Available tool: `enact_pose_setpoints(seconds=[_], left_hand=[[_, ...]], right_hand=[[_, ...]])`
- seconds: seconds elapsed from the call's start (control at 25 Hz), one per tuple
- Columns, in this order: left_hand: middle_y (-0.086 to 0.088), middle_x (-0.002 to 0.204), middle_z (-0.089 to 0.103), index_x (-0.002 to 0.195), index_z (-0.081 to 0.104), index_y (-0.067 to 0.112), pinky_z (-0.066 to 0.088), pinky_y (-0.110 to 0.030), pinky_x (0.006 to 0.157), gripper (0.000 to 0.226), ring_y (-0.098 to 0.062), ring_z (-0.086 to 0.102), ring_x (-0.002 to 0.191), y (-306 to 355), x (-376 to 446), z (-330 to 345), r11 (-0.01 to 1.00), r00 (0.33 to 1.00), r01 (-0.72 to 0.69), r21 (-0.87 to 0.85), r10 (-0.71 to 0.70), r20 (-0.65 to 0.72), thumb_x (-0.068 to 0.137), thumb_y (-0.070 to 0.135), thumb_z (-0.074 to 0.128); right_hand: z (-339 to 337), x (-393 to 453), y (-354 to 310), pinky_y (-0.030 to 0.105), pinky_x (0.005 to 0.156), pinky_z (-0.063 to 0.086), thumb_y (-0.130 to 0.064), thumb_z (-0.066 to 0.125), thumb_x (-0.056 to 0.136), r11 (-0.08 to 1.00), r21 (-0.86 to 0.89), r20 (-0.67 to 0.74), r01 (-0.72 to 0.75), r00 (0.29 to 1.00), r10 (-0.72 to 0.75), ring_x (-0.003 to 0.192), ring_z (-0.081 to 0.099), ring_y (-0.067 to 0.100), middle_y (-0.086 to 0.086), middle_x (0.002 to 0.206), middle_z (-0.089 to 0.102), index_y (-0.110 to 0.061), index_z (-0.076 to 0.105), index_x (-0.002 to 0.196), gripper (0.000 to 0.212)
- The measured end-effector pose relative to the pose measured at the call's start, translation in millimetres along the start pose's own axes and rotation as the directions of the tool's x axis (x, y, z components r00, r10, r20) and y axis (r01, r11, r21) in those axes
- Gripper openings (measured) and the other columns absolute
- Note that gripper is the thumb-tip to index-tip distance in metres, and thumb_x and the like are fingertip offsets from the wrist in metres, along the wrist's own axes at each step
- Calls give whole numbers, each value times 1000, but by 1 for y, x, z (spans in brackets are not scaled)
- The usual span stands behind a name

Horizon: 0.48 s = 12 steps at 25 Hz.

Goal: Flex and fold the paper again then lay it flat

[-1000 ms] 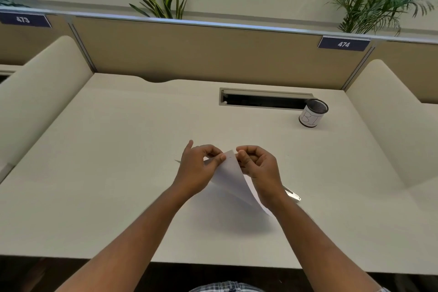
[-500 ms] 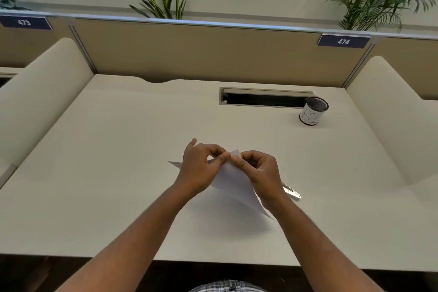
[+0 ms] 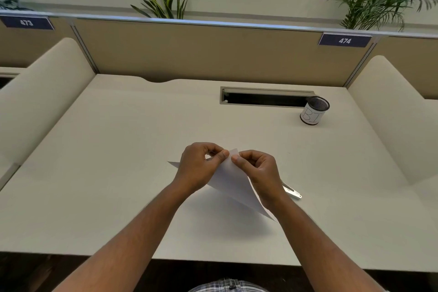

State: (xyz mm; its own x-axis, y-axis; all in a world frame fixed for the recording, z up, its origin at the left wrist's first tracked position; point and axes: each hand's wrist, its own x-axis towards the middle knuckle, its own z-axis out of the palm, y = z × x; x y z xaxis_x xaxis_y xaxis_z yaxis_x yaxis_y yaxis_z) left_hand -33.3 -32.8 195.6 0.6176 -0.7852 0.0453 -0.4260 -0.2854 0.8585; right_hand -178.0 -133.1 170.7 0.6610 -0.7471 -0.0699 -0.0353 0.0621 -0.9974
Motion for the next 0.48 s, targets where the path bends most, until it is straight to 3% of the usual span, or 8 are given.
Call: enact_pose_setpoints(seconds=[0.12,0.2,0.28,0.36,0.4,0.48], left_hand=[[12,83,75,85,79,26,50,-27,77,12,-7,68,87,0,0,0,1000,1000,6,-9,-6,-4,90,34,72],[14,81,75,82,78,30,52,-37,89,11,-7,68,89,0,1,0,1000,1000,16,-14,-17,-19,89,36,72],[19,81,73,81,76,32,38,-49,113,10,-5,68,89,0,1,1,1000,1000,4,16,-4,-29,90,37,72],[20,88,71,91,73,32,19,-52,123,6,-2,66,94,1,0,2,997,996,-39,68,45,-81,89,38,72],[19,96,70,101,72,31,21,-51,122,15,-2,63,100,0,-2,4,990,983,-88,109,104,-150,88,39,73],[12,108,65,114,65,27,40,-42,108,35,-7,55,106,-3,-10,8,960,930,-168,222,229,-287,84,41,76]], right_hand=[[2,2,0,35,75,51,-22,73,93,999,-34,-29,7,1000,-8,77,67,16,8,83,76,-10,79,84,16],[2,3,2,39,77,50,-25,70,92,999,13,-40,-31,999,31,78,66,19,13,86,76,-10,79,86,19],[1,4,3,42,78,50,-27,69,90,996,63,-41,-66,997,68,80,65,24,23,92,75,-9,80,89,21],[2,3,2,44,80,52,-21,70,94,993,97,-55,-66,996,72,82,65,28,28,96,74,-9,81,91,17],[3,3,0,45,81,53,-18,69,96,992,105,-73,-63,995,71,83,66,28,27,96,74,-9,81,92,16],[4,5,-2,48,82,57,-17,68,97,992,111,-129,-51,989,66,83,69,26,22,95,76,-8,81,94,16]])
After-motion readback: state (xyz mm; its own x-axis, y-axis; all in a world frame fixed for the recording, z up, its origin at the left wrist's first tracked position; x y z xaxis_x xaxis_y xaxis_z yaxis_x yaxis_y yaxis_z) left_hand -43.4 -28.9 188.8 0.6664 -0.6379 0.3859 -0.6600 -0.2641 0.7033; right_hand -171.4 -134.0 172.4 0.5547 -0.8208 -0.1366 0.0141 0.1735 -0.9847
